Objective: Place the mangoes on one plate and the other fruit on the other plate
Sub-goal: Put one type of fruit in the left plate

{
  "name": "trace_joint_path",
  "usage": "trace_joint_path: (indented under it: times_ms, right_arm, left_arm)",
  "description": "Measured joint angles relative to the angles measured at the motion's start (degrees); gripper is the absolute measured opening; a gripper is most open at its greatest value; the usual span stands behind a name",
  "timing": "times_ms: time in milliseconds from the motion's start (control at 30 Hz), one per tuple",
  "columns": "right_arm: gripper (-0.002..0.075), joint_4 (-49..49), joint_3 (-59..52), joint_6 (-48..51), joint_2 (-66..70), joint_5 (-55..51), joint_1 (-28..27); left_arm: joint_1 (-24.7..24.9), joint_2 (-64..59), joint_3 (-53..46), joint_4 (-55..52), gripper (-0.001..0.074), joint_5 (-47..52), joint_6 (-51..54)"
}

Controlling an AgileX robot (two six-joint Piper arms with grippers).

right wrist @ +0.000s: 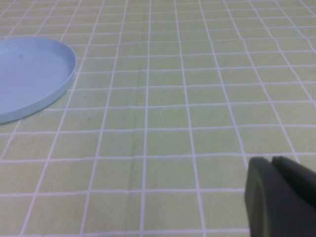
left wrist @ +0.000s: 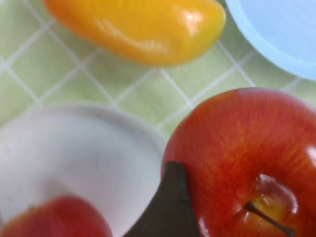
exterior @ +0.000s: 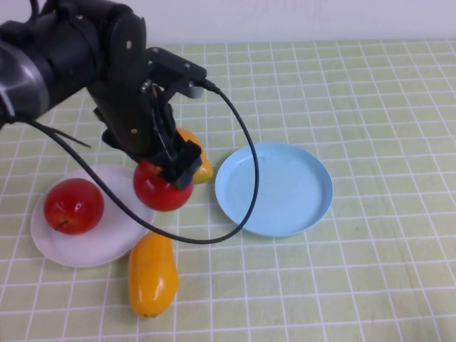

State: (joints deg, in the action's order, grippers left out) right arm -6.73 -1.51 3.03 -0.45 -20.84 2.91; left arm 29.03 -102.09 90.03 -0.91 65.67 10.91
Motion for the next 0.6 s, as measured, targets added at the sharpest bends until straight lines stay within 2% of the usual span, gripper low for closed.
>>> trace_joint_path:
  times_ms: [133, 300, 600]
  right_arm:
    - [-0.0016, 0.0, 0.0, 0.0, 0.0, 0.0, 0.0]
    - [-0.0016, 0.0, 0.0, 0.0, 0.0, 0.0, 0.0]
    - [-0.0017, 0.0, 0.0, 0.0, 0.0, 0.0, 0.0]
  left_arm:
    - [-2.3, -0.4, 0.0, 0.0, 0.0579, 3.5, -1.4]
    - [-5.0, -2.5, 0.0, -0.2, 0.0579, 2.6, -2.0]
    - [-6.1, -6.3, 0.0, -3.6, 0.0579, 0.7, -2.0]
